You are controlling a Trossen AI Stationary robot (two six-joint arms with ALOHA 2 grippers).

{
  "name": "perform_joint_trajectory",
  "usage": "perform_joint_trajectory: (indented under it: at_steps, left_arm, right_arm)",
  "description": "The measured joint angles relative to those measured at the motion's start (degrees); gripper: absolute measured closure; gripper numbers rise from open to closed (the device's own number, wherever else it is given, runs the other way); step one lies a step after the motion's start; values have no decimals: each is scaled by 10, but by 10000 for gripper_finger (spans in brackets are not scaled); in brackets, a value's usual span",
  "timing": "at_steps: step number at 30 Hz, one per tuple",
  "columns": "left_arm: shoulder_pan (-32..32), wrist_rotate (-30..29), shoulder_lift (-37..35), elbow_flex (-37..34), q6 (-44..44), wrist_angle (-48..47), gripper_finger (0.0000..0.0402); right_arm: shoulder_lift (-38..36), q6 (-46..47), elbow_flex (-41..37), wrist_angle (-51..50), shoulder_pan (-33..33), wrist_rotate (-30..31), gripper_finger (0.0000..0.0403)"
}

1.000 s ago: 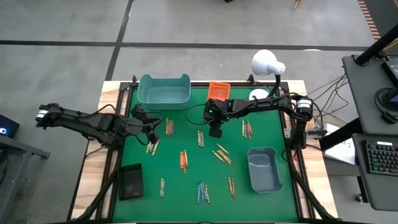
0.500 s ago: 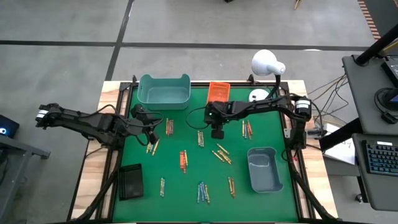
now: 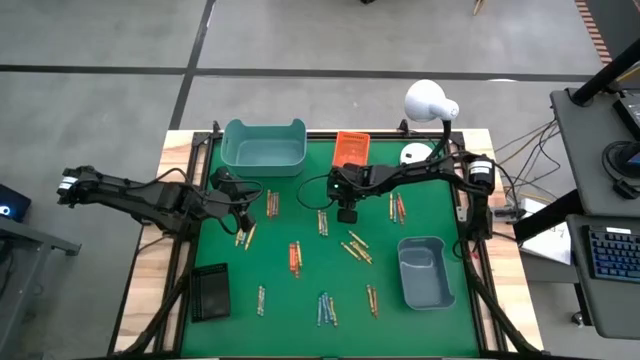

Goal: Sort crayons
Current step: Put the green crayon into the blue bin

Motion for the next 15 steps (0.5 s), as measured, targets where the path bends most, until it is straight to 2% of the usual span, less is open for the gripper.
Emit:
perform_joint_trajectory:
  at_steps: [15]
  left_arm:
    - [0, 0, 0, 0, 0, 0, 402]
  right_arm:
    - [20, -1, -3, 0, 0, -7, 323]
